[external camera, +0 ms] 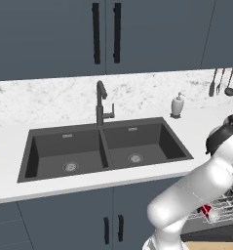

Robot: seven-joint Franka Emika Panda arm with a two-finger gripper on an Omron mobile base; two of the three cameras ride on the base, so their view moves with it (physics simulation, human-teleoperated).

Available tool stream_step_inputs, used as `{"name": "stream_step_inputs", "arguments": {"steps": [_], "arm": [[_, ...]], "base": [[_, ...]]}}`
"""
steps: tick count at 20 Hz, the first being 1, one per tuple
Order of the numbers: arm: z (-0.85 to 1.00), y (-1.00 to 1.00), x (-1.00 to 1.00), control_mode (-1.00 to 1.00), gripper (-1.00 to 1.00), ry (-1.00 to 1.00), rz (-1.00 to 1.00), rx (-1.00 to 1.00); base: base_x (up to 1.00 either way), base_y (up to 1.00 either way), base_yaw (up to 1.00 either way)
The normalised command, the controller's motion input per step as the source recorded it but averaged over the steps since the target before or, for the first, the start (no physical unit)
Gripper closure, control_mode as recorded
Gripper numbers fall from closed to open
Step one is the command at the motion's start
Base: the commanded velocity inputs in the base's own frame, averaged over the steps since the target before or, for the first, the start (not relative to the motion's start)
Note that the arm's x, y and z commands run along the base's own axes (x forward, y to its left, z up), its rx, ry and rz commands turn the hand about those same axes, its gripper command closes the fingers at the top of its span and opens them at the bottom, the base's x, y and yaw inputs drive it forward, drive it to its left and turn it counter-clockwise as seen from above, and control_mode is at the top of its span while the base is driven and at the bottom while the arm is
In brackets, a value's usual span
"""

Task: Pick up the cup and bowl from the counter, place them in the dishwasher, and close the dishwasher door.

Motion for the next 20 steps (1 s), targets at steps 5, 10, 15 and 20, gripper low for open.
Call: {"name": "stream_step_inputs", "arguments": {"steps": [5, 10, 15, 20], "arm": [[-0.10, -0.30, 0.34, -1.00, -1.00, 0.02, 0.00, 0.00], [-0.13, -0.32, 0.22, -1.00, -1.00, 0.00, 0.00, 0.00], [-0.38, -0.08, 0.00, -1.00, -1.00, 0.01, 0.00, 0.00], [-0.46, -0.17, 0.12, -1.00, -1.00, 0.01, 0.01, 0.00]], "base": [[0.00, 0.00, 0.00], [0.00, 0.00, 0.00], [0.00, 0.00, 0.00], [0.00, 0.00, 0.00]]}}
